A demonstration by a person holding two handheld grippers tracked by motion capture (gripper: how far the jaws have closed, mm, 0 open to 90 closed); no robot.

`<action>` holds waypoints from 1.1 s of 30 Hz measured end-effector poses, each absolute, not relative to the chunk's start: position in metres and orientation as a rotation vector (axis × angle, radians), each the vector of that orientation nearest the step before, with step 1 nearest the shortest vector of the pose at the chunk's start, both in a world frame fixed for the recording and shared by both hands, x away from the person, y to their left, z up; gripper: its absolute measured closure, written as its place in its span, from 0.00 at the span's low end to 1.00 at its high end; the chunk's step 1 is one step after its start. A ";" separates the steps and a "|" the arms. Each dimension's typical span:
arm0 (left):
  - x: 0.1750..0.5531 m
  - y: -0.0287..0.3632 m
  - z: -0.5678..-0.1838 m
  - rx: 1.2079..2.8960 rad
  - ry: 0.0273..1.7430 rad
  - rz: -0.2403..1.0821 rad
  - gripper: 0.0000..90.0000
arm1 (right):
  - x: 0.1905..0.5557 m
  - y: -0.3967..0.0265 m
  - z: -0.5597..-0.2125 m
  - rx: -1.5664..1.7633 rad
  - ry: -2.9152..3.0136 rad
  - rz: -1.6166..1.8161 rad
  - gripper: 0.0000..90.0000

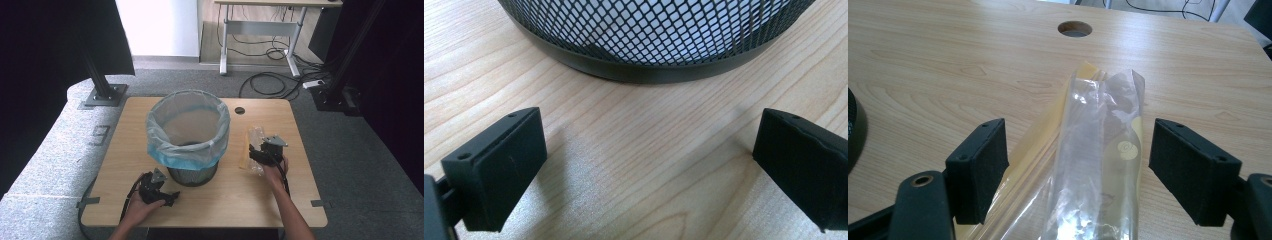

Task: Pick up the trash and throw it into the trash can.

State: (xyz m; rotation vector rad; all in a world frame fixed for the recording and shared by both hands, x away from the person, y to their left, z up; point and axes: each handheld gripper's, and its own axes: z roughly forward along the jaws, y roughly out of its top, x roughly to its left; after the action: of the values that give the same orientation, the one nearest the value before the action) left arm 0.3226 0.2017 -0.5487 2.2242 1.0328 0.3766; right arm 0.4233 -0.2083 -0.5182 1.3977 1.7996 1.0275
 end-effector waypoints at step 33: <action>0.322 0.202 -0.549 2.225 1.037 0.378 0.01 | 0.433 -0.207 -0.530 1.408 1.851 0.991 0.27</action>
State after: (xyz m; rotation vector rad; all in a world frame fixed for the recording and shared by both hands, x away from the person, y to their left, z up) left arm 0.3222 0.2015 -0.5486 2.2248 1.0366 0.3776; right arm 0.4334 -0.2072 -0.5303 1.4079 1.8507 0.9912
